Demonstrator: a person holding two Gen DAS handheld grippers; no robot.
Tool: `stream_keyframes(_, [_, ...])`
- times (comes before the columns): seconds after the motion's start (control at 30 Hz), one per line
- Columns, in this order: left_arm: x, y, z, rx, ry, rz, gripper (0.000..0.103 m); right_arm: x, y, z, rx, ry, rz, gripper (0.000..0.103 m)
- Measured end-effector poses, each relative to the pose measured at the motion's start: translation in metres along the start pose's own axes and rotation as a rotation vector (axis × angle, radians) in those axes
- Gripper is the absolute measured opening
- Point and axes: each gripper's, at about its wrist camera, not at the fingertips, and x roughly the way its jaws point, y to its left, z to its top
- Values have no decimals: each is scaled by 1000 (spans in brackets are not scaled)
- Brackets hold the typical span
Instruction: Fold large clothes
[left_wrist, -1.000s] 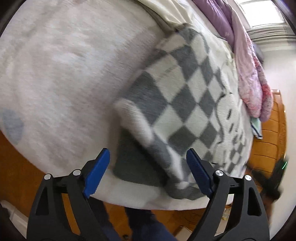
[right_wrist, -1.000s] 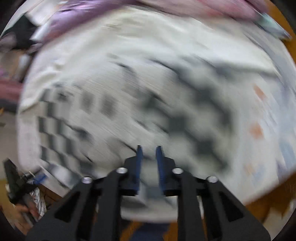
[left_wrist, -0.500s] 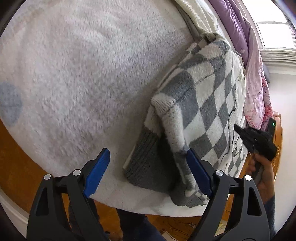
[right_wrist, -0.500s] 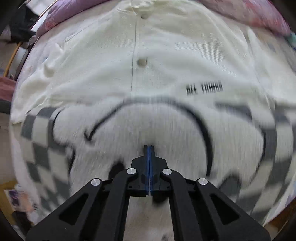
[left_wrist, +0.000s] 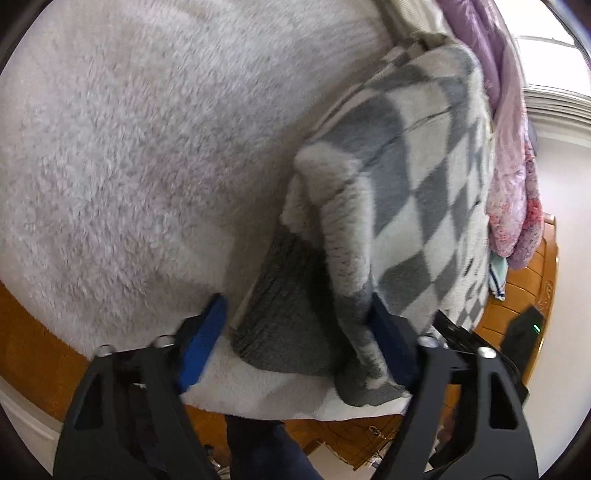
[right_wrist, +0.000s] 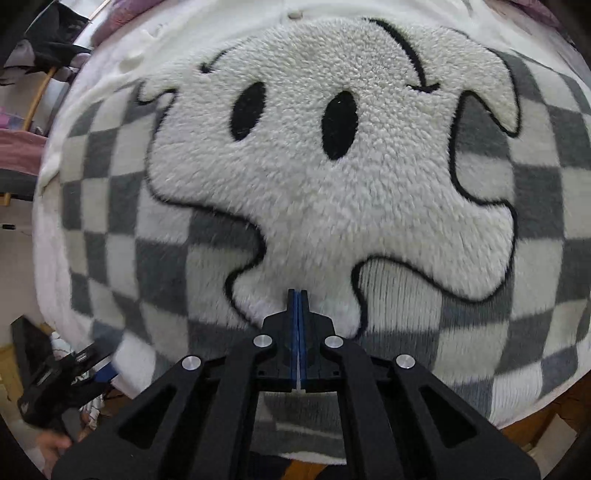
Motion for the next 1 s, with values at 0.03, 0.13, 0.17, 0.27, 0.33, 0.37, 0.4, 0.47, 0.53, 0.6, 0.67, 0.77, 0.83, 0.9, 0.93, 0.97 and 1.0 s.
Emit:
stream_keyframes(0.03, [1, 2, 1, -6, 5, -9, 59, -5, 2, -6, -23, -18, 1, 6])
stream_keyframes(0.13, [1, -7, 2, 24, 13, -15, 32, -17, 18, -33, -113, -75, -2, 6])
stream_keyframes(0.17, [0, -10, 2, 34, 15, -8, 28, -20, 25, -41, -145, -93, -4, 6])
stream_keyframes(0.27, [-16, -26, 3, 52, 31, -44, 22, -29, 50, -63, -255, -138, 60, 11])
stream_keyframes(0.33, [-31, -39, 3, 67, 31, -92, 18, -40, 74, -80, -337, -171, 150, 37])
stream_keyframes(0.37, [-35, -42, 3, 76, 33, -98, 17, -43, 83, -85, -372, -187, 178, 44])
stream_keyframes(0.4, [-40, -45, 2, 84, 40, -110, 16, -48, 97, -94, -426, -213, 205, 56])
stream_keyframes(0.47, [-45, -50, 4, 82, 50, -136, 16, -48, 123, -107, -516, -236, 232, 59])
stream_keyframes(0.53, [-43, -52, 6, 71, 62, -143, 16, -36, 150, -112, -604, -241, 231, 61])
stream_keyframes(0.6, [-45, -40, 5, 61, 70, -143, 16, -11, 174, -103, -655, -226, 182, 62])
stream_keyframes(0.67, [-44, -38, 6, 45, 73, -148, 16, 6, 181, -101, -679, -211, 180, 62])
stream_keyframes(0.77, [-46, -37, 7, 68, 72, -137, 16, 23, 196, -101, -693, -231, 100, 61])
stream_keyframes(0.83, [-44, -37, 9, 63, 85, -148, 16, 31, 199, -102, -713, -234, 41, 45])
stream_keyframes(0.9, [-42, -38, 10, 62, 88, -137, 16, 39, 203, -97, -706, -222, 21, 36])
stream_keyframes(0.93, [-42, -39, 10, 61, 89, -139, 16, 39, 200, -94, -678, -214, 36, 34])
stream_keyframes(0.97, [-43, -40, 10, 52, 88, -159, 16, 38, 196, -93, -659, -213, 50, 33])
stream_keyframes(1.0, [-44, -42, 9, 45, 85, -167, 18, 34, 192, -91, -638, -220, 67, 32])
